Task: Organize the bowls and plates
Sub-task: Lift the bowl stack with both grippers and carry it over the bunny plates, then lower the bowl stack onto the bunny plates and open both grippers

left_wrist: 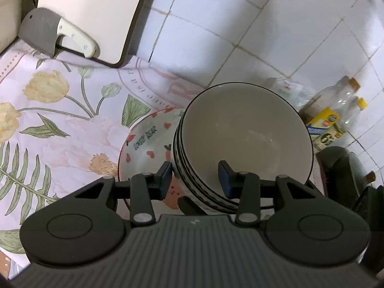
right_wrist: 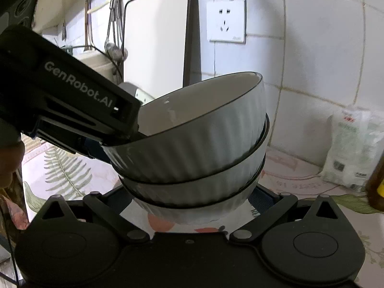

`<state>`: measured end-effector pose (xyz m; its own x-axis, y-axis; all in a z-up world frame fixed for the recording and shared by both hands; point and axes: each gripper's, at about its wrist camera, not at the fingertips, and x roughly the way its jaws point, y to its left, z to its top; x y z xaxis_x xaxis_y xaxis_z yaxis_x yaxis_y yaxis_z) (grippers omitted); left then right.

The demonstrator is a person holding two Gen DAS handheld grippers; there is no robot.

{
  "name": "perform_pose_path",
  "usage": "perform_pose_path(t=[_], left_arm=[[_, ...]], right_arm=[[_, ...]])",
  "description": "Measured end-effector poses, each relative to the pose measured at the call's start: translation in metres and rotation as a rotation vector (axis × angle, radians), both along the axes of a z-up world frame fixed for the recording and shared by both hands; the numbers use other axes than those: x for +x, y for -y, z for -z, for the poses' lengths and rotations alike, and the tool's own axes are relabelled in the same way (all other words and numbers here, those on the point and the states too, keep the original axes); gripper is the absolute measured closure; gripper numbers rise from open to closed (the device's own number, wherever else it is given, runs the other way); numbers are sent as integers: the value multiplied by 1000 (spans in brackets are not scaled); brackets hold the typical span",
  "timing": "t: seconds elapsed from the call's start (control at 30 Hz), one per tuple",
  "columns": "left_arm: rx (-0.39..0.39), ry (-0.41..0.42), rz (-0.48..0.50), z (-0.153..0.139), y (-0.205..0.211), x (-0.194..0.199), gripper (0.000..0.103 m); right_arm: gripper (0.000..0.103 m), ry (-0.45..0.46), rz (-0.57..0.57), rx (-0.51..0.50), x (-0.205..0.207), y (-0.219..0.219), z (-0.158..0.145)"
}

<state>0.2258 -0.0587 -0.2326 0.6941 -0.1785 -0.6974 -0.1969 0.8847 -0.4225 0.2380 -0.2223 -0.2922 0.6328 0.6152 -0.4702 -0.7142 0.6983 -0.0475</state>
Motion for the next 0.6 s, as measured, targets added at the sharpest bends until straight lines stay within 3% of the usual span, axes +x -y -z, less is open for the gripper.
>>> perform_pose_path(t=[0.6], left_arm=[[28,-61,17,18,-3,23,63]], right_arm=[[0,-71,-12,-18,21,-9,17]])
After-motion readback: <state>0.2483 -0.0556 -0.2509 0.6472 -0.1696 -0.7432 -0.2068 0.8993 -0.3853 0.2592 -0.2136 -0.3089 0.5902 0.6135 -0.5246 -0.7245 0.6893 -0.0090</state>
